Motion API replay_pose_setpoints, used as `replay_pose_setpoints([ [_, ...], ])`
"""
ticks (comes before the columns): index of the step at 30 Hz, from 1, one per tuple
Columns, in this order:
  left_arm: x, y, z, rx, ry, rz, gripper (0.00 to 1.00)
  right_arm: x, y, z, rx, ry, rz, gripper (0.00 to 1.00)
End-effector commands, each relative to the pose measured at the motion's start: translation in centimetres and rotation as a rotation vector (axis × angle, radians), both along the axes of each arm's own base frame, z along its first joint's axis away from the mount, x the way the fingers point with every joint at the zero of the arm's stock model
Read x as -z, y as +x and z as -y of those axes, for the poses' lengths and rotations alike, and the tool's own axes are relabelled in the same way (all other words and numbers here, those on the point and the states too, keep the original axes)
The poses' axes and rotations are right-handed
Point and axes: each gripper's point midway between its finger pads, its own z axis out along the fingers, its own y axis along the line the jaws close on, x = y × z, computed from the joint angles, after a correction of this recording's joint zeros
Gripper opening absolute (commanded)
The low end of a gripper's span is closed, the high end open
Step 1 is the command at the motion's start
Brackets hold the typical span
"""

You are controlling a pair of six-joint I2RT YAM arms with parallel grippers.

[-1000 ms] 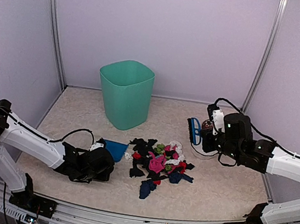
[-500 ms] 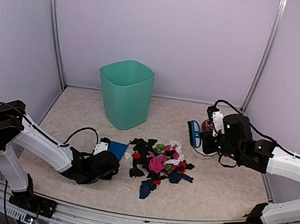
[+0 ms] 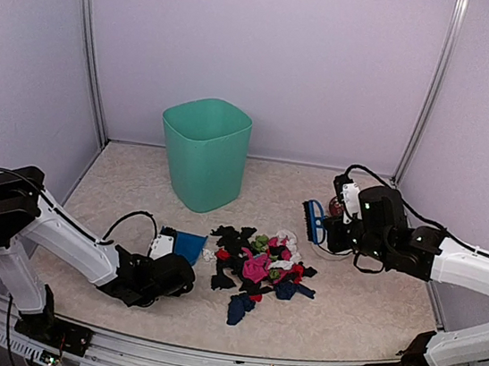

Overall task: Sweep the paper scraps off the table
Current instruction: Pick up the dustpan from the center of the board.

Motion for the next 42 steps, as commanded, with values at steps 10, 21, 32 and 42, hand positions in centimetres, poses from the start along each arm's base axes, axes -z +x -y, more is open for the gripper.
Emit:
replay_pose_setpoints([
  [10,-4.2,-2.5,-3.0,-0.028,0.019,-0.066,0.0,-4.6,0.7,-5.0,-0.162,0.147,0.005,0.0],
  [21,-10.0,-3.0,-3.2,-0.022,-0.104,-0.064,0.0,-6.3,0.4,-14.8,-0.325,0.461,-0.178,0.0],
  [32,-15.1,-2.8,-3.1,0.015,-0.173,0.0,0.0,1.4,1.9,-21.9,-0.193,0.641,-0.507,0.0],
  [42,-16.5,-3.4,-3.7,0.078,-0.194,0.024,0.0,9.6,2.6,-23.9,0.014,0.686,-0.747,0.0],
])
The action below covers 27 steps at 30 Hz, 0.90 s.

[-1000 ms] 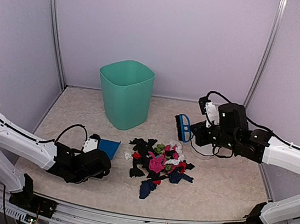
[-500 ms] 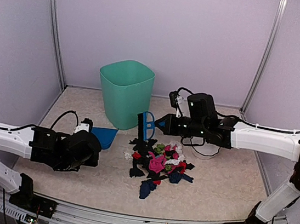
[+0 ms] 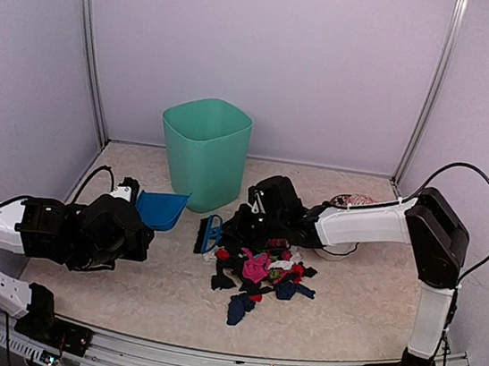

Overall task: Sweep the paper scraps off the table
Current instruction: Sweep the paper scraps at the center of the board.

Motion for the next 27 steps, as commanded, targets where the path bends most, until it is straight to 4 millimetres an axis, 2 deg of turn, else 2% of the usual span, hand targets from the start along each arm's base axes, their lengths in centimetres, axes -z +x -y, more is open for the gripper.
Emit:
replay_pose_setpoints([
  [1,-0.5,-0.3,-0.5,0.027,0.014,0.012,0.0,1.4,-0.2,-0.9,0.07,0.04,-0.132,0.0],
  [4,-0.6,-0.5,-0.6,0.036,-0.006,0.016,0.0,2.4,-0.3,0.1,0.113,0.0,-0.164,0.0],
  [7,-0.4,-0.6,-0.7,0.048,-0.01,0.015,0.0,3.4,-0.7,2.0,0.168,-0.055,-0.185,0.0],
  [13,0.3,-0.7,-0.4,0.072,0.02,0.004,0.0,4.3,-1.9,7.5,0.269,-0.166,-0.198,0.0],
  [15,0.4,-0.7,-0.2,0.078,0.023,0.004,0.0,3.9,-2.1,9.0,0.293,-0.175,-0.183,0.0],
  [17,0.5,-0.6,0.2,0.087,0.021,0.003,0.0,2.8,-2.2,10.1,0.299,-0.176,-0.152,0.0],
  [20,0.8,-0.5,0.9,0.103,0.025,-0.007,0.0,0.7,-2.3,10.6,0.265,-0.172,-0.084,0.0],
  [24,1.1,-0.5,1.7,0.12,0.031,-0.02,0.0,-3.9,-2.9,9.3,0.117,-0.103,0.058,0.0],
  [27,1.2,-0.3,1.9,0.119,0.039,-0.027,0.0,-6.5,-3.9,9.1,0.033,-0.078,0.128,0.0],
])
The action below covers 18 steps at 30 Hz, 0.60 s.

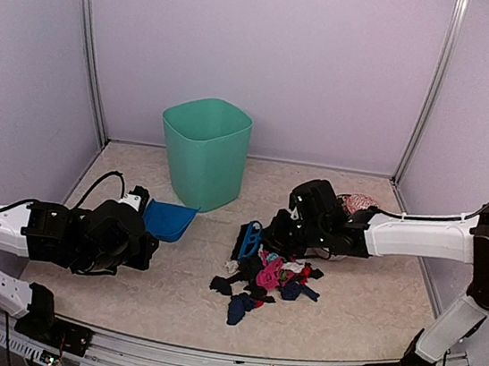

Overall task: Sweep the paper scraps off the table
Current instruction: Sweep the paper scraps at the center of the board.

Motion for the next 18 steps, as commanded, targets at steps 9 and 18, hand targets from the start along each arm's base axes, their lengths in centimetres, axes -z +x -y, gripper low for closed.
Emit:
replay_pose_setpoints([
  [9,-0.2,0.5,1.3,0.008,-0.005,-0.015,0.0,-6.8,-7.4,-2.1,-0.542,0.085,0.216,0.0],
  [18,-0.5,0.2,1.1,-0.009,-0.024,-0.045,0.0,-2.4,-13.5,-5.3,-0.912,0.029,0.19,0.0],
])
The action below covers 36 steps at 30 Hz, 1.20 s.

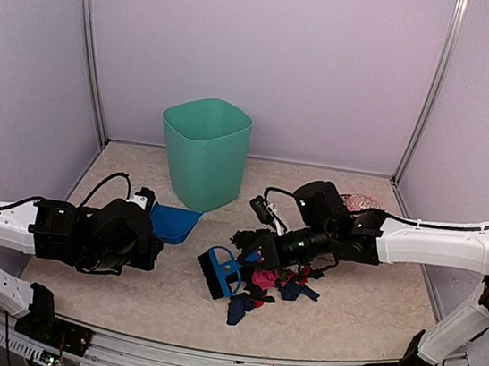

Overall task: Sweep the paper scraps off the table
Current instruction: Sweep the paper scraps at the center of the board.

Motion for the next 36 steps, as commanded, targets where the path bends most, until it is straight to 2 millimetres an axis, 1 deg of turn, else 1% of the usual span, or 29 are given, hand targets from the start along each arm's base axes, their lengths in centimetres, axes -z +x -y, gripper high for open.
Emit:
replay_pose_setpoints([
  [1,-1.1,0.1,0.3,-0.015,-0.037,-0.008,0.0,2.1,-3.4,-1.5,-0.224,-0.044,0.028,0.0],
  [3,-1.1,0.1,0.4,-0.013,-0.035,-0.012,0.0,3.4,-3.6,-1.8,-0.259,-0.083,0.045,0.0],
  [6,-0.8,0.1,0.6,-0.008,-0.022,-0.018,0.0,5.3,-3.3,-1.9,-0.279,-0.137,0.046,0.0],
  [8,-0.7,0.1,0.7,-0.004,-0.016,-0.022,0.0,6.7,-2.8,-1.7,-0.271,-0.189,0.055,0.0],
  [10,-0.3,0.1,0.9,0.003,-0.009,-0.03,0.0,8.0,-2.0,-1.1,-0.245,-0.255,0.081,0.0],
  [12,0.1,-0.1,0.9,0.01,-0.006,-0.041,0.0,8.6,-1.0,-0.3,-0.211,-0.317,0.129,0.0],
  [15,0.7,-0.5,1.2,0.039,-0.008,-0.059,0.0,8.5,0.9,1.2,-0.136,-0.4,0.209,0.0],
  [18,1.4,-1.5,1.5,0.08,-0.016,-0.098,0.0,7.4,2.1,2.5,-0.08,-0.434,0.267,0.0],
  [22,2.4,-3.8,2.3,0.169,-0.041,-0.176,0.0,5.1,2.9,3.4,-0.032,-0.429,0.318,0.0],
  [27,3.9,-5.8,2.0,0.192,-0.022,-0.236,0.0,1.1,2.6,3.3,-0.005,-0.337,0.336,0.0],
  [30,4.3,-6.8,2.2,0.22,-0.024,-0.255,0.0,-1.2,2.2,3.4,0.01,-0.288,0.333,0.0],
  [33,4.7,-7.9,2.7,0.266,-0.013,-0.276,0.0,-3.5,2.4,4.1,0.053,-0.262,0.354,0.0],
  [36,5.1,-9.0,3.3,0.317,0.011,-0.294,0.0,-5.8,3.4,5.6,0.134,-0.265,0.395,0.0],
])
